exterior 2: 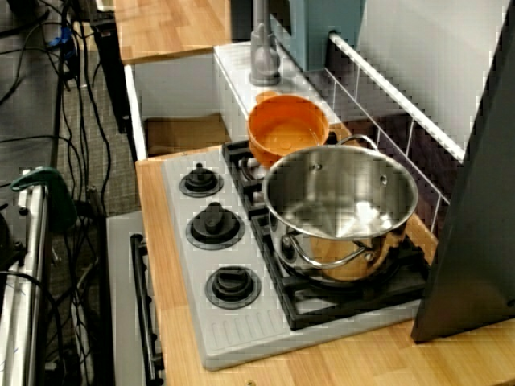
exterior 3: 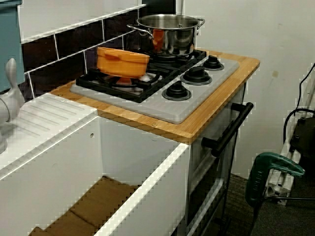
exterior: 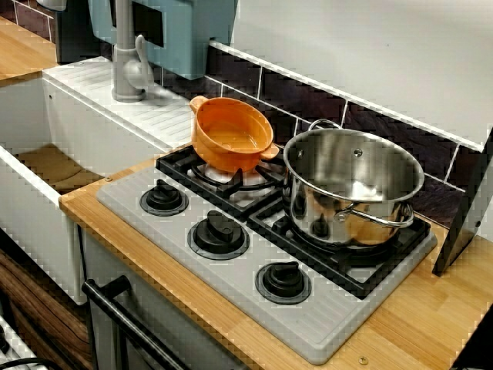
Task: Lift pot from stove
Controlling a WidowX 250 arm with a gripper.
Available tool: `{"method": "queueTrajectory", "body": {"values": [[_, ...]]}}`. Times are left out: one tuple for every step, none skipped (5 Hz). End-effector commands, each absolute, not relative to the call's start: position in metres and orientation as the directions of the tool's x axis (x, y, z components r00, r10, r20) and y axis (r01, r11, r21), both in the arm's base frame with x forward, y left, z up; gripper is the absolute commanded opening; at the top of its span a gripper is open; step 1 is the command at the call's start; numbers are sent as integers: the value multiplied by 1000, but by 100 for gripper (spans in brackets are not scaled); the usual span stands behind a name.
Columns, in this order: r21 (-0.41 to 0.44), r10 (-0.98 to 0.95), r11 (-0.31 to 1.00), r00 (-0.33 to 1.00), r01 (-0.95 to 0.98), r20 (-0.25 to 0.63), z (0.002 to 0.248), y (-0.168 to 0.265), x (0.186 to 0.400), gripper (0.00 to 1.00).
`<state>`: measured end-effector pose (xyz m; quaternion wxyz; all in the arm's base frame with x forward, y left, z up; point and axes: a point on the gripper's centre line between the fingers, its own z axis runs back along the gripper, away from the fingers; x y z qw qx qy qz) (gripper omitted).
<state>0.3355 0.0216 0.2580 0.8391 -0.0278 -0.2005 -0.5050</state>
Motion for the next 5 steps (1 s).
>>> {"method": "queueTrajectory", "body": {"values": [[156, -836, 488, 410, 859, 365, 258, 22, 336, 100], [139, -819, 526, 454, 839, 351, 243, 20, 355, 100], [166, -812, 553, 485, 816, 324, 227, 17, 369, 100], [183, -820, 553, 493, 813, 291, 210, 14, 378, 100], [219, -874, 469, 415, 856, 251, 201, 12, 368, 100]]}}
